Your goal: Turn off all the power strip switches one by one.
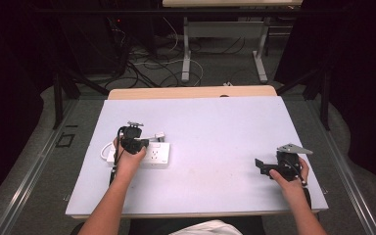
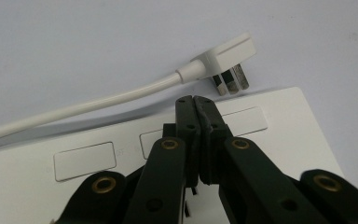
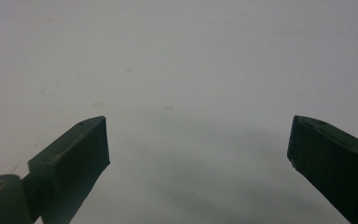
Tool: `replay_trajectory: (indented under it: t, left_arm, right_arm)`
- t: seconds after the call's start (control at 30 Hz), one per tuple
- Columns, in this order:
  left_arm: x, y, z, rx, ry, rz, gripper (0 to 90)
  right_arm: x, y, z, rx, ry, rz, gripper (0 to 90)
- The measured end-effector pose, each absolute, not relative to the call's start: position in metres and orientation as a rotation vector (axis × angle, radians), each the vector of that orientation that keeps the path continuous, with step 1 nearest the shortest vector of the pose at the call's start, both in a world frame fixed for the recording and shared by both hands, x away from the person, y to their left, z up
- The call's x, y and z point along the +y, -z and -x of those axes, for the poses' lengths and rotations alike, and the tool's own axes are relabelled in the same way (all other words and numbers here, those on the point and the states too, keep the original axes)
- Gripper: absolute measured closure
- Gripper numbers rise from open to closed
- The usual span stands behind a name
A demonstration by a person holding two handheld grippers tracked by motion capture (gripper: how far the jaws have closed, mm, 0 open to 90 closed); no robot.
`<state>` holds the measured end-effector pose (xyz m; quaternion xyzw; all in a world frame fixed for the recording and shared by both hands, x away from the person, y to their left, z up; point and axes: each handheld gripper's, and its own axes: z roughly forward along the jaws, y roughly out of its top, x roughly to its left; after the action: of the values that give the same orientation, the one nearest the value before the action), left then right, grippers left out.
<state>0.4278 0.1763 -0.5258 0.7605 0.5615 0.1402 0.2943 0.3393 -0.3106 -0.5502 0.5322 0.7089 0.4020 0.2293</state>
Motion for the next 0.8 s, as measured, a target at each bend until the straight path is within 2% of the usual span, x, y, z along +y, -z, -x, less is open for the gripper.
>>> replay_trajectory:
  t: [0.8]
  left_arm:
    - [0.1739,0.5265,-0.4262,1.492,-0.404,-2.020,89.9]
  right_arm:
    - [-0.3114,0.5497,-0.3391,1.950,-1.108,-1.460,5.0]
